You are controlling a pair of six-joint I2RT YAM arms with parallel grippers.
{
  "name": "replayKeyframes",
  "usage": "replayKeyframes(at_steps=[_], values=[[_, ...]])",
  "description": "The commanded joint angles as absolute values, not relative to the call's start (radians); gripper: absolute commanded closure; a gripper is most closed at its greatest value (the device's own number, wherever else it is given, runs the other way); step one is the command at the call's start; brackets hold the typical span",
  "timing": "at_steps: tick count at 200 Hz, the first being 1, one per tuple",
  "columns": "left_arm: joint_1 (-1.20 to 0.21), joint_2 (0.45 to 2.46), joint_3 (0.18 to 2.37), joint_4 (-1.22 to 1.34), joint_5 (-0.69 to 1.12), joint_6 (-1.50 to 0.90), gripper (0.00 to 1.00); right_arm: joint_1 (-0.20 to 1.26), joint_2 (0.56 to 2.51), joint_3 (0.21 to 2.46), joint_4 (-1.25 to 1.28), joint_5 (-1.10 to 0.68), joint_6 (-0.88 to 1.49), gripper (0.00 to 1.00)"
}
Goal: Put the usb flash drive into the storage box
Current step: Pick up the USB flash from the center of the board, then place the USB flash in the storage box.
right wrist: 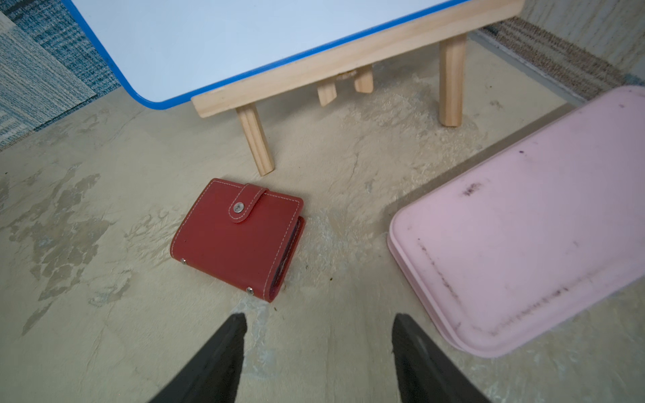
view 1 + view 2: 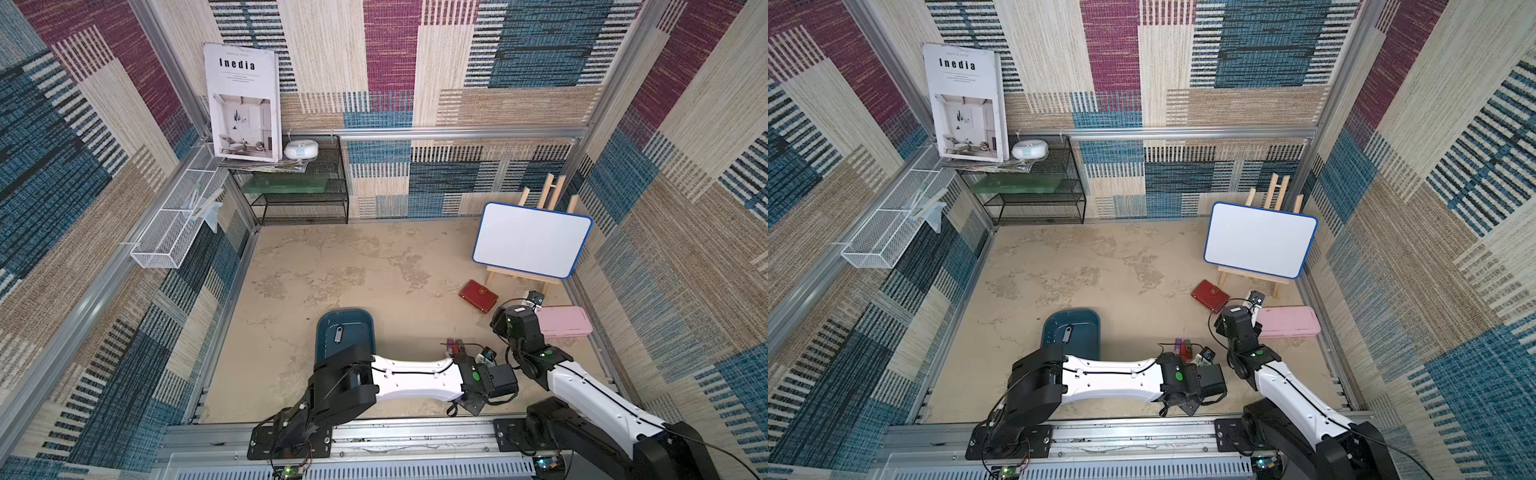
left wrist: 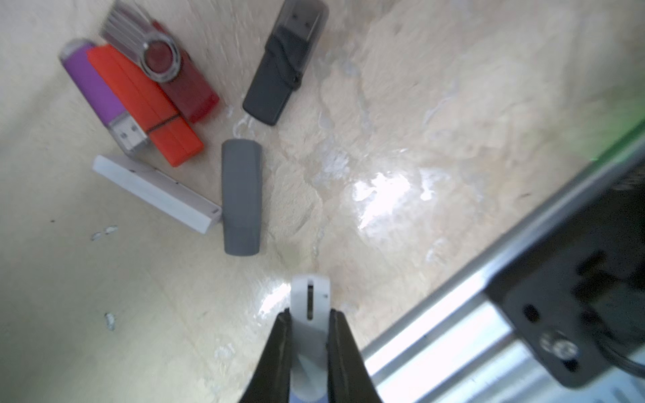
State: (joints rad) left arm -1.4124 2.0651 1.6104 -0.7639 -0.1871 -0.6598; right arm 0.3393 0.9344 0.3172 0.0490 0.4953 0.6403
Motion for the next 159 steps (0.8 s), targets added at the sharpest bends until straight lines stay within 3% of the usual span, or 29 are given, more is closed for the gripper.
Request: replayKeyframes(at_steps=[1, 58, 119, 159], values=[[-1.411, 2.006, 1.608, -0.782, -0.206, -0.624, 1.00, 0.339, 0.936, 0.316, 0.077, 0.499, 0.643, 0.29], [-1.301, 1.745, 1.425, -0.813, -0.277, -0.635, 1.00, 0.339, 0.938, 0.314, 0.079, 0.498, 0.644, 0.29], [-0.992, 1.339, 1.103, -0.900, -0.380, -0.695, 1.00, 0.340, 0.947, 0.316, 0.083, 0.494, 0.642, 0.29], [-0.782, 1.297, 1.002, -0.852, -0.329, -0.653, 1.00, 0.339, 0.953, 0.317, 0.084, 0.494, 0.642, 0.29]])
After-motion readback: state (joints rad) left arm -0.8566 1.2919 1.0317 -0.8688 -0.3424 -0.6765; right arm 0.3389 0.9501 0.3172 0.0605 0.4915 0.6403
